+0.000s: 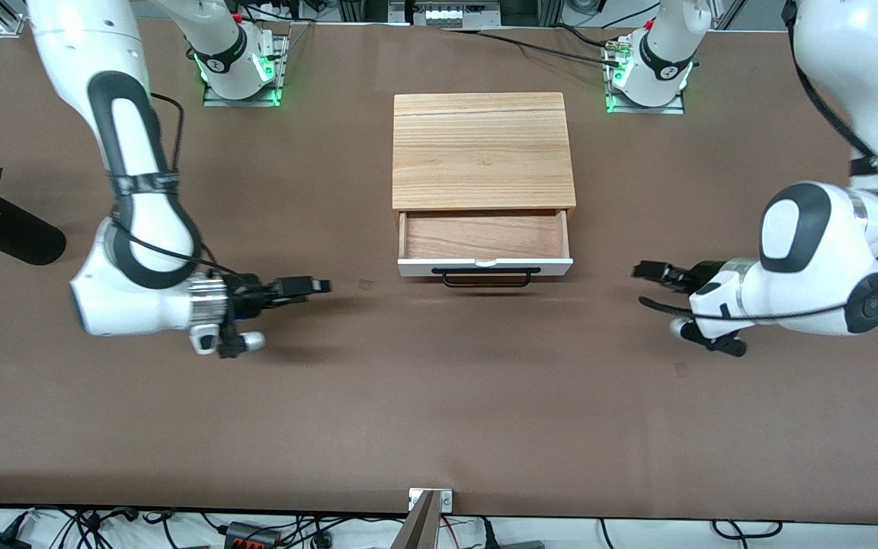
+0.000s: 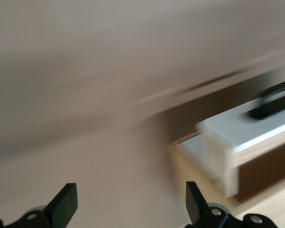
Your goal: Pull top drawer with both arms simultaneously
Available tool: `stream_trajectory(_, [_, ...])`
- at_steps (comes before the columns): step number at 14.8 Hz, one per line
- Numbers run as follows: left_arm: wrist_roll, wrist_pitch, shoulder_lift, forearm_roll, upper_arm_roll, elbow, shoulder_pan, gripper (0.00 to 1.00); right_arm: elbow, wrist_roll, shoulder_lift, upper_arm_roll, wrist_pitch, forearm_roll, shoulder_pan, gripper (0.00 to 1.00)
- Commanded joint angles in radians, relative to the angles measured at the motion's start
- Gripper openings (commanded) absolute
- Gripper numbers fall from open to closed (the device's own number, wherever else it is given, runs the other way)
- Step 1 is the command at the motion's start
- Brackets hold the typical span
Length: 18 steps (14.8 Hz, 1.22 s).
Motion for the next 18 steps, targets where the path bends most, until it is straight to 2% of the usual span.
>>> stream_trajectory(1, [-0.037,-0.072,-0.075,0.16,0.012,-0.002,-0.006,1.0,0.03,0.023,-0.041,-0.085,-0.101,-0.042,-0.017,1.0])
stream_trajectory(3, [-0.046,-0.086,-0.144,0.203,0.03,-0.037,-0.006,1.0,0.085,0.024,-0.041,-0.157,-0.213,-0.076,-0.024,1.0])
stream_trajectory(6, [-0.045,-0.071,-0.308,0.193,0.107,-0.155,-0.036,1.0,0.128,0.024,-0.041,-0.248,-0.246,-0.148,-0.031,1.0])
stream_trajectory(8, [-0.045,0.016,-0.397,0.191,0.113,-0.222,-0.035,1.0,0.154,0.03,-0.041,-0.299,-0.249,-0.188,-0.025,1.0])
stream_trajectory(9, [-0.045,0.105,-0.45,0.188,0.113,-0.282,-0.032,1.0,0.165,0.04,-0.042,-0.313,-0.254,-0.215,-0.024,1.0])
stream_trajectory(11, [-0.045,0.269,-0.5,0.17,0.113,-0.365,-0.025,1.0,0.154,0.067,-0.114,-0.297,-0.241,-0.304,-0.054,1.0])
stream_trajectory(12, [-0.046,0.319,-0.502,0.164,0.113,-0.371,-0.025,1.0,0.153,0.069,-0.136,-0.276,-0.247,-0.341,-0.082,1.0])
stream_trajectory(14, [-0.092,0.321,-0.506,0.133,0.113,-0.376,-0.024,1.0,0.15,0.076,-0.179,-0.207,-0.235,-0.51,-0.093,1.0])
stream_trajectory(16, [-0.188,0.271,-0.511,0.124,0.112,-0.373,-0.025,1.0,0.099,0.165,-0.263,-0.083,-0.199,-0.727,-0.135,1.0])
stream_trajectory(18, [-0.192,0.209,-0.528,0.134,0.11,-0.367,-0.022,1.0,-0.002,0.307,-0.366,0.012,-0.18,-0.838,-0.212,1.0])
